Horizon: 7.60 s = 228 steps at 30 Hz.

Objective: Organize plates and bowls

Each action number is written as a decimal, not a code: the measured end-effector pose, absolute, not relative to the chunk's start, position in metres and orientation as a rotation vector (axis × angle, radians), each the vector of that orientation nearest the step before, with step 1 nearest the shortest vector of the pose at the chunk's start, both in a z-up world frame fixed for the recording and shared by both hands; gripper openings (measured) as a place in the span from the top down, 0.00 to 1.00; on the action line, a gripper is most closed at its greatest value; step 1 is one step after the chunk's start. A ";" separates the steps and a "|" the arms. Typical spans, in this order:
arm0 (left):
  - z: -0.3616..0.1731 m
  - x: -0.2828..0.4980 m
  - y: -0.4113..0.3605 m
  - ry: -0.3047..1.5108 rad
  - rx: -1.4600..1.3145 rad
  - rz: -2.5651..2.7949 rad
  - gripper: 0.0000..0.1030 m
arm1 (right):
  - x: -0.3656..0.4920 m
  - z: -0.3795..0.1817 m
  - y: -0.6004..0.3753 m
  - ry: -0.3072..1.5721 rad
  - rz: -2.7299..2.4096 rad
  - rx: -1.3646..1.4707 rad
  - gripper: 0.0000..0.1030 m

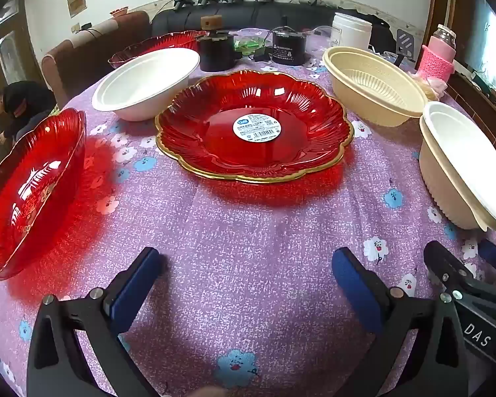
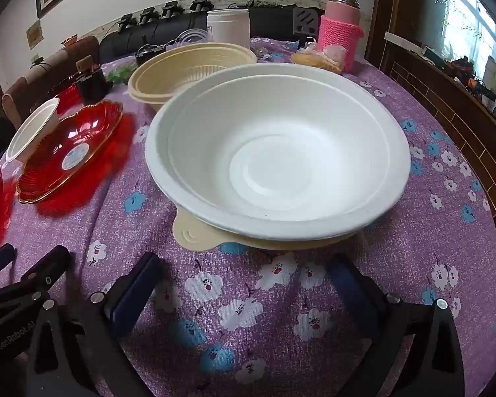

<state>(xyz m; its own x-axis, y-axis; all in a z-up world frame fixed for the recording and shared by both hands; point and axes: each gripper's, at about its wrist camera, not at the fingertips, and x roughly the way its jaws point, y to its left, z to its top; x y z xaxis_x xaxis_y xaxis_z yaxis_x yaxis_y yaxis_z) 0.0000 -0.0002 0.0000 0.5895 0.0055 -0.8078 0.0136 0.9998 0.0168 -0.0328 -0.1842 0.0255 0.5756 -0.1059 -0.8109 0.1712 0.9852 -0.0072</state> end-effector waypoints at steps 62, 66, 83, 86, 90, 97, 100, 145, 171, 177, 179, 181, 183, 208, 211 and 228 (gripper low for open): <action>0.001 -0.002 0.000 0.940 0.015 -0.007 0.00 | -0.033 0.026 -0.185 0.941 -0.157 0.086 0.01; 0.001 -0.002 0.000 0.940 0.015 -0.007 0.00 | -0.033 0.026 -0.185 0.941 -0.157 0.086 0.01; 0.000 -0.003 0.001 0.942 0.015 -0.008 0.00 | -0.033 0.024 -0.184 0.940 -0.157 0.087 0.01; 0.000 -0.002 0.000 0.944 0.019 -0.018 0.00 | -0.032 0.023 -0.184 0.940 -0.157 0.087 0.01; 0.000 -0.010 0.002 0.943 0.021 -0.025 0.00 | -0.032 0.023 -0.184 0.940 -0.157 0.087 0.01; 0.001 -0.011 0.002 0.942 0.021 -0.026 0.00 | -0.032 0.022 -0.184 0.940 -0.157 0.087 0.01; 0.001 -0.011 0.001 0.942 0.021 -0.027 0.00 | -0.032 0.021 -0.184 0.940 -0.157 0.087 0.01; 0.001 -0.017 0.002 0.979 0.047 -0.076 0.00 | -0.031 0.014 -0.186 0.938 -0.157 0.093 0.01; 0.010 -0.038 0.015 0.984 0.060 -0.195 0.03 | -0.050 0.017 -0.173 1.008 -0.159 0.097 0.01; 0.078 -0.101 0.062 0.714 -0.010 -0.281 0.07 | -0.087 0.038 -0.147 0.908 -0.089 0.007 0.01; 0.107 -0.122 0.089 0.586 -0.025 -0.247 0.07 | -0.102 0.059 -0.130 0.806 -0.046 -0.033 0.01; 0.132 -0.137 0.119 0.484 -0.037 -0.190 0.01 | -0.118 0.083 -0.108 0.680 0.001 -0.081 0.01; 0.149 -0.146 0.145 0.424 -0.052 -0.132 0.00 | -0.128 0.100 -0.087 0.596 0.078 -0.095 0.01; 0.061 0.002 0.346 0.909 -0.415 0.024 0.20 | 0.014 0.057 0.065 1.051 0.491 0.230 0.34; 0.049 0.012 0.341 0.941 -0.389 0.030 0.22 | 0.020 0.050 0.074 1.063 0.482 0.209 0.39; 0.048 0.009 0.334 0.947 -0.347 0.051 0.76 | 0.015 0.060 0.099 0.995 0.475 0.107 0.82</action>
